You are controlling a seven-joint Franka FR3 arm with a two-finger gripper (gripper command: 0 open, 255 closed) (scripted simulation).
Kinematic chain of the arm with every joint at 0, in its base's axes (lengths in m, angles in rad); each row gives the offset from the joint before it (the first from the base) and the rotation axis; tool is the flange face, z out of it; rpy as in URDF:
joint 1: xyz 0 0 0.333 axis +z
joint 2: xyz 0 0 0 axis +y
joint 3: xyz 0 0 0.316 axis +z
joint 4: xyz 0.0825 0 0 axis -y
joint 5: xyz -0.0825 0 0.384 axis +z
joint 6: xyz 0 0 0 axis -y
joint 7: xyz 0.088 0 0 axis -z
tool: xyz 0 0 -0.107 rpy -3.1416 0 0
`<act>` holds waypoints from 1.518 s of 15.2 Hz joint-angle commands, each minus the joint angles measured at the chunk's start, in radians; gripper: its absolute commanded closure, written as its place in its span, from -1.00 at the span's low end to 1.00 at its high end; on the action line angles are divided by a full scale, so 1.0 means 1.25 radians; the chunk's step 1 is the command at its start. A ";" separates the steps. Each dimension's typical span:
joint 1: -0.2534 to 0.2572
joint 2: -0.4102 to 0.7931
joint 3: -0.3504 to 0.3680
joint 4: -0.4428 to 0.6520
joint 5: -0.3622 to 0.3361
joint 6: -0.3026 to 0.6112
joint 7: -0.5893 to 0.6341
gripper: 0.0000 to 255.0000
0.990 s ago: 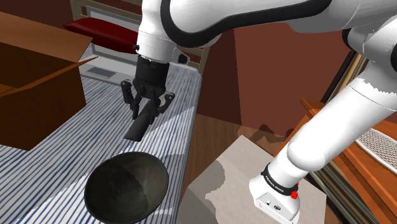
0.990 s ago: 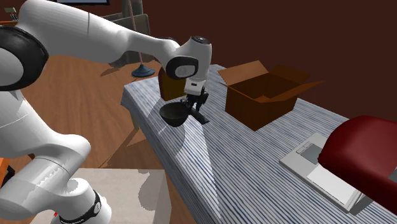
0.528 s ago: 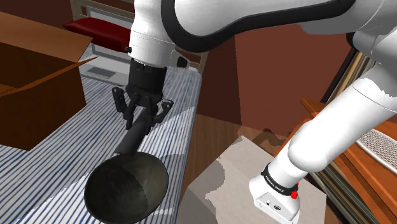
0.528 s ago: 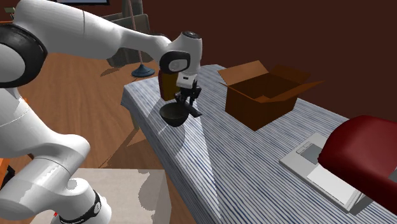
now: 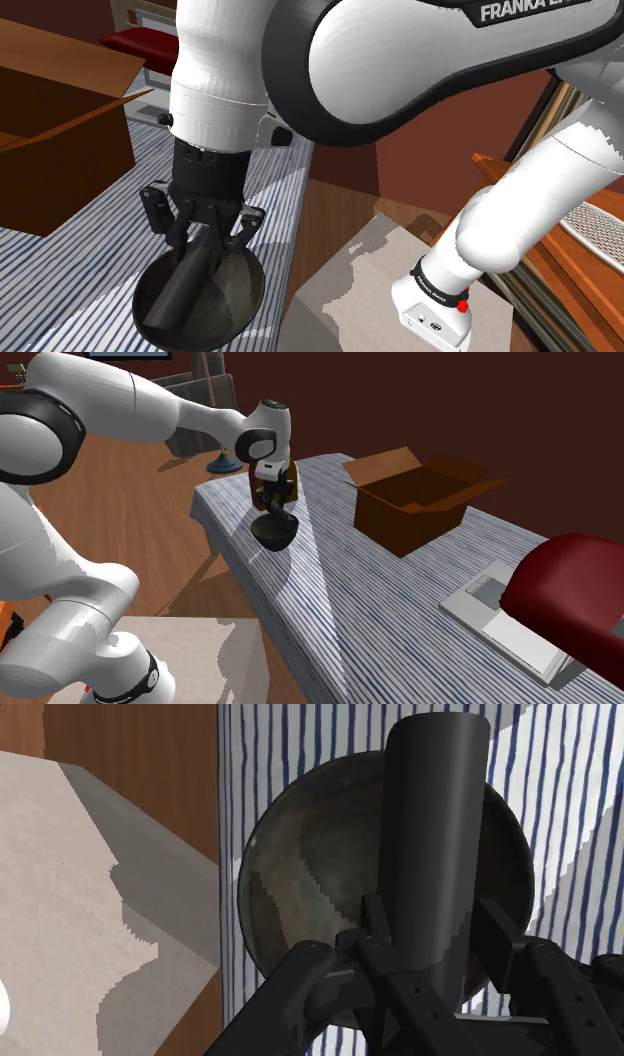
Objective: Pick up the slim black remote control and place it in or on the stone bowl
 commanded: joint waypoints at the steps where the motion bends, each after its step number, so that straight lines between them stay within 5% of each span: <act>1: 0.008 0.002 0.011 -0.011 0.000 0.017 0.016 1.00; 11: 0.012 0.064 0.030 -0.078 -0.040 0.130 0.031 1.00; 18: 0.011 0.064 0.030 -0.078 -0.040 0.130 0.031 1.00; 19: 0.011 0.064 0.030 -0.075 -0.041 0.128 0.032 -1.00; 23: 0.011 0.064 0.030 -0.075 -0.040 0.126 0.031 -1.00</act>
